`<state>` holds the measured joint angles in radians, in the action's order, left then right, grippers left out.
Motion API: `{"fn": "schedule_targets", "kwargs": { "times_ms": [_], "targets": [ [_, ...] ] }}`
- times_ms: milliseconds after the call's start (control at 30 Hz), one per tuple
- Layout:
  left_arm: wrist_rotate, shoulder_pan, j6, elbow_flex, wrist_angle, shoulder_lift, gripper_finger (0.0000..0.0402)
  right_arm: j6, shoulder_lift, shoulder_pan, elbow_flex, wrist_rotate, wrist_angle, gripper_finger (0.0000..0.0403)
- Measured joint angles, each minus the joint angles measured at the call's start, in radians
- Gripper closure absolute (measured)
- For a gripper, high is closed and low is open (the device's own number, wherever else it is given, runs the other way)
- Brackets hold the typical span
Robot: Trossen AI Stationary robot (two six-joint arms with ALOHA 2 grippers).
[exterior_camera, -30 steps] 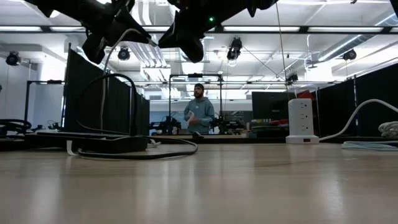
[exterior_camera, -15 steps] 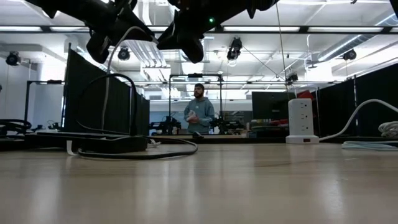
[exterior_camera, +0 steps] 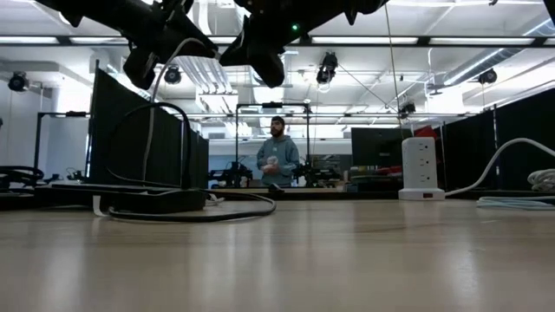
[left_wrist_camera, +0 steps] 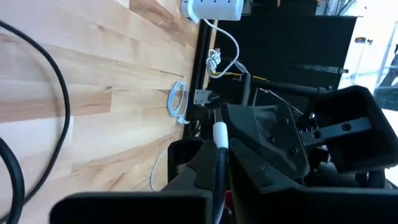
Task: Insert USB
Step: Insert the top left white charger cable into the black outlet extension
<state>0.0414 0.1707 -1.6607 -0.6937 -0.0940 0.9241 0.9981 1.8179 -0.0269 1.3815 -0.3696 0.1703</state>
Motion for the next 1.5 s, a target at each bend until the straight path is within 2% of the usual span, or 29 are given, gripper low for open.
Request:
{"fn": "schedule_targets", "kwargs": {
  "times_ms": [367,533,667,867,1000,1133,1300,1500],
  "targets": [
    [-0.035,0.000,0.056,0.000,0.006,-0.006,0.0357,-0.031,0.000,0.000,0.000,0.002,0.000,0.0402],
    [-0.037,0.000,0.142,0.000,0.007,-0.028,0.0344,-0.051,0.000,0.000,0.000,-0.043,-0.001,0.0402],
    [-0.039,0.000,0.285,0.000,0.001,-0.053,0.0343,-0.077,0.000,0.000,0.000,-0.047,0.000,0.0402],
    [-0.072,0.000,0.593,0.000,-0.002,-0.094,0.0348,-0.199,-0.002,0.000,0.000,0.016,-0.009,0.0403],
    [-0.114,0.000,0.824,0.000,-0.001,-0.115,0.0348,-0.331,-0.002,-0.005,0.000,0.107,-0.016,0.0403],
    [-0.135,0.000,0.995,0.000,-0.002,-0.129,0.0344,-0.530,-0.002,-0.015,0.000,0.248,-0.020,0.0403],
    [-0.142,0.000,1.106,0.000,-0.004,-0.139,0.0337,-0.753,-0.002,-0.036,0.000,0.409,-0.018,0.0403],
    [-0.225,0.000,1.221,0.000,-0.001,-0.148,0.0335,-1.020,-0.002,-0.094,0.000,0.646,-0.016,0.0403]
  ]
}}
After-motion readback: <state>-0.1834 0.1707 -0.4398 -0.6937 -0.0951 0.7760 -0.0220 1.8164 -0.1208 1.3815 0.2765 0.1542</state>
